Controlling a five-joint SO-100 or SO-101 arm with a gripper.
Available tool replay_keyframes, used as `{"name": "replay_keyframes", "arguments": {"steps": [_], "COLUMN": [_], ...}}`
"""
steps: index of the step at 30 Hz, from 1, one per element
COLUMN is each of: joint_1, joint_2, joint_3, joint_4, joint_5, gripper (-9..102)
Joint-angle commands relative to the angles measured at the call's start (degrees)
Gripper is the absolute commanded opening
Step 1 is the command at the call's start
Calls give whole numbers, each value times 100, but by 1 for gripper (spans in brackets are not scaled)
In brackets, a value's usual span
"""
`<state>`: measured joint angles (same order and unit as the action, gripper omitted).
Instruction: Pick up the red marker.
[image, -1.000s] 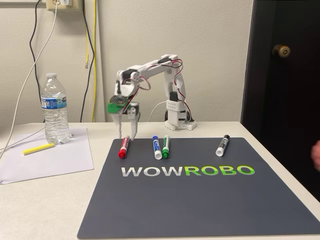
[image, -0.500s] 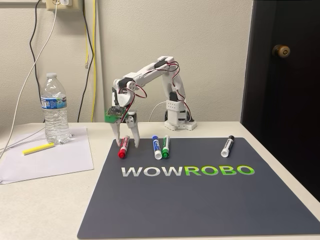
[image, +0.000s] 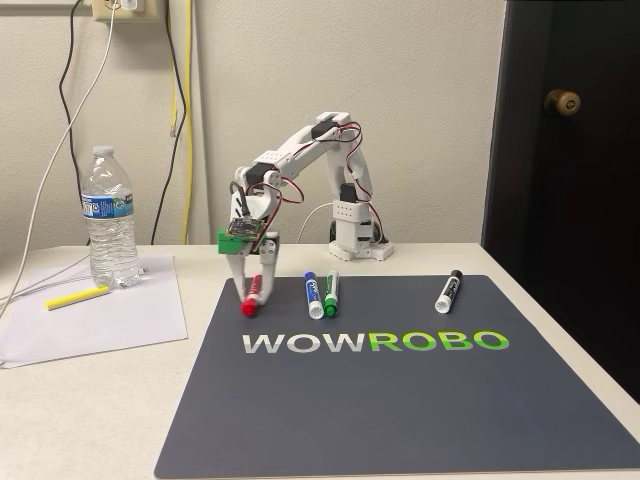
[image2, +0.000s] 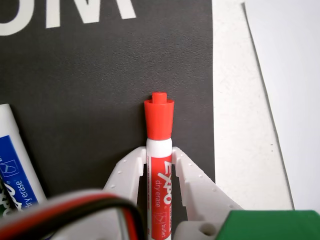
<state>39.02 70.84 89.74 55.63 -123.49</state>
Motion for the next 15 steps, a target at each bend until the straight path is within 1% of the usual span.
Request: {"name": "replay_keyframes", "arguments": {"steps": [1, 6, 9, 13, 15], "joint_1": [141, 141, 70, -325, -659], "joint_2": [26, 53, 220, 791, 1266], "joint_3": [18, 35, 18, 9, 44], "joint_4": [-79, -79, 114, 817, 1248], "joint_5": [-88, -79, 88, 993, 1679], "gripper": [0, 0, 0, 1, 1]}}
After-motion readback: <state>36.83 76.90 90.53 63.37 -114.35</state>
